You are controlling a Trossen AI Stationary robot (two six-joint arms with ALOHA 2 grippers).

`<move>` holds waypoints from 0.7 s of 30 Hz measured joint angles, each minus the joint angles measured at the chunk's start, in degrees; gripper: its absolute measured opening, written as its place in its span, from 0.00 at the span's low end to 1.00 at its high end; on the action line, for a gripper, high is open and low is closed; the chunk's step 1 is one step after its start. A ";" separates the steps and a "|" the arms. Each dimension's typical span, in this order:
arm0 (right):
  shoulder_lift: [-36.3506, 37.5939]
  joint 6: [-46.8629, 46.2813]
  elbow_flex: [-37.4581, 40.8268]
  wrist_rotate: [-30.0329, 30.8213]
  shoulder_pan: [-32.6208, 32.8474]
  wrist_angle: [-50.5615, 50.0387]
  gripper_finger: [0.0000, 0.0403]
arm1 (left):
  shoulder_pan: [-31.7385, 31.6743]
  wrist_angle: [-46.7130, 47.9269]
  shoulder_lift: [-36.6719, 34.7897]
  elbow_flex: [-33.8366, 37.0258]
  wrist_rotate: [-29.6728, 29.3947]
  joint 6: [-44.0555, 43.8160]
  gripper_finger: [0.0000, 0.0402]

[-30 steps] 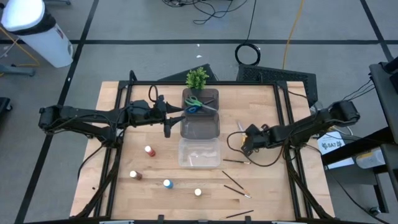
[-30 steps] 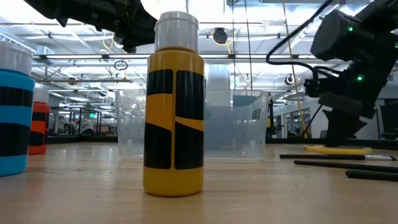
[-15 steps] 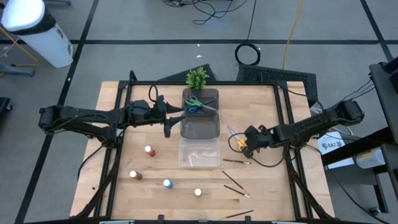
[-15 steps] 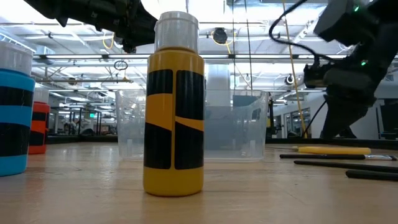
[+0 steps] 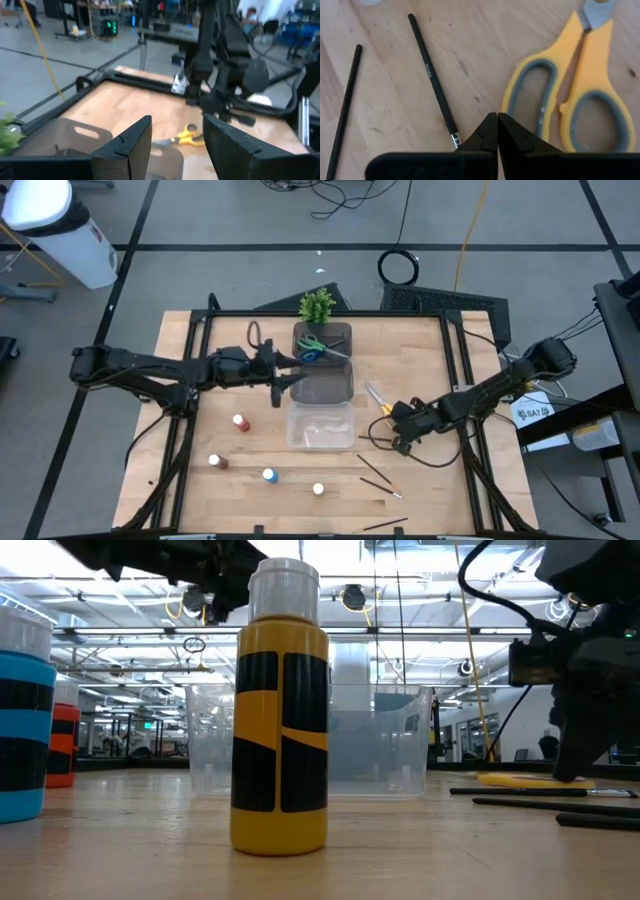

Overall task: Pick & Place Paint Supplies
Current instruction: Put the yellow scissors into the top black bin

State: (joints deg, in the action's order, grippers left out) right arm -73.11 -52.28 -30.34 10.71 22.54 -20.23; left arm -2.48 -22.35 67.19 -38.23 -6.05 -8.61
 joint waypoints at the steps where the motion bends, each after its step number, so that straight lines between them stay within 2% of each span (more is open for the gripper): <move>1: -0.10 -0.27 -0.05 0.01 -0.09 -0.76 0.00 | 0.30 1.19 1.40 -1.51 0.10 0.50 0.47; 5: 0.79 0.54 -0.04 -0.85 -0.76 -3.31 0.00 | 1.23 9.28 8.18 -11.65 0.18 4.12 0.47; 11: 3.56 2.70 0.08 -3.17 -2.04 -11.62 0.00 | 1.55 24.52 23.22 -30.59 0.64 9.88 0.47; 17: 4.79 -0.97 0.39 3.88 -3.29 -20.03 0.00 | 1.53 32.42 36.66 -43.45 2.01 12.65 0.47; 21: 5.16 -1.58 0.40 7.24 -3.31 -18.96 0.00 | 1.51 33.57 40.26 -46.78 2.04 13.14 0.47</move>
State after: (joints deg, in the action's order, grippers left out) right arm -67.95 -53.86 -29.93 17.94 19.23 -39.19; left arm -0.97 11.22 107.44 -85.01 -4.01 4.52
